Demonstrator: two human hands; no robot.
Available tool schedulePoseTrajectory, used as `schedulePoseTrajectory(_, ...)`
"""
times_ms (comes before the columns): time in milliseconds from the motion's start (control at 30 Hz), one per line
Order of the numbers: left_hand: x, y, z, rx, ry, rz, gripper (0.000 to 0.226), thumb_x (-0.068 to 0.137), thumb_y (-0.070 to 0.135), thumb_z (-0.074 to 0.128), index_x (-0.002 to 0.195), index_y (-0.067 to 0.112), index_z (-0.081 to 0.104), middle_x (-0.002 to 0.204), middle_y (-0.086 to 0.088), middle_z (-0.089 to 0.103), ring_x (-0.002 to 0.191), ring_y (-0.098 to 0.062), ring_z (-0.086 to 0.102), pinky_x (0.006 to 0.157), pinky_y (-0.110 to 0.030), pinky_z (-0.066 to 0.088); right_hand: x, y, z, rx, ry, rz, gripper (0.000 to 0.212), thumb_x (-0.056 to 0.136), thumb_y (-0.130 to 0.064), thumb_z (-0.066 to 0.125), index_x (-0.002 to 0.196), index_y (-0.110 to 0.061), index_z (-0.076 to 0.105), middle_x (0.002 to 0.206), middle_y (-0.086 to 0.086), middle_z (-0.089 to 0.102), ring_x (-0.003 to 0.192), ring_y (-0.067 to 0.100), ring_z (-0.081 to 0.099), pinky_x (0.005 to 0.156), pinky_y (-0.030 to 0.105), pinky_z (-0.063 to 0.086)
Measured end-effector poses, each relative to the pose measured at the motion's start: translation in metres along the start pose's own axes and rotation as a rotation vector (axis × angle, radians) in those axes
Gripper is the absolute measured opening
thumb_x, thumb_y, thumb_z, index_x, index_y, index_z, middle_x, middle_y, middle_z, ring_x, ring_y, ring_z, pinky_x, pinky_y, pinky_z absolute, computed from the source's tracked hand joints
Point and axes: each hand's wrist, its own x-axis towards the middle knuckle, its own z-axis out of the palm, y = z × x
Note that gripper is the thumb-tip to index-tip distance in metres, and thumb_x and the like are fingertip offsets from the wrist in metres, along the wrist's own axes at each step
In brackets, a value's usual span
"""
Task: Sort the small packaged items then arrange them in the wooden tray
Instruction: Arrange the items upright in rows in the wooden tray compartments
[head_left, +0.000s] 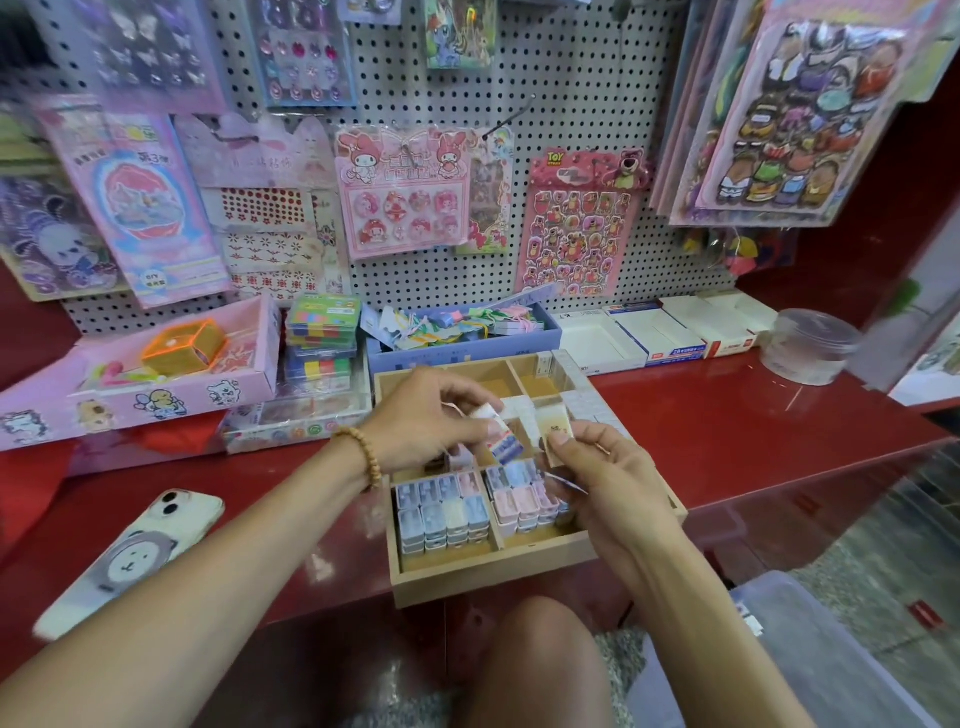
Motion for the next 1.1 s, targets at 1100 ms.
schedulePoseTrajectory(1100,0.024,-0.049,-0.018,0.635,0.159,0.038,0.021,0.088,0.025,0.068,0.106,0.014,0.07,0.087,0.008,0.066,0.074,-0.003,0.059,0.075,-0.021,0.049,0.009,0.013,-0.029,-0.16,-0.013,-0.026,0.008,0.087,-0.004,0.071,0.092,-0.008,0.066,0.077,0.012,0.071,0.06,0.018,0.063,0.057,0.027,0.051)
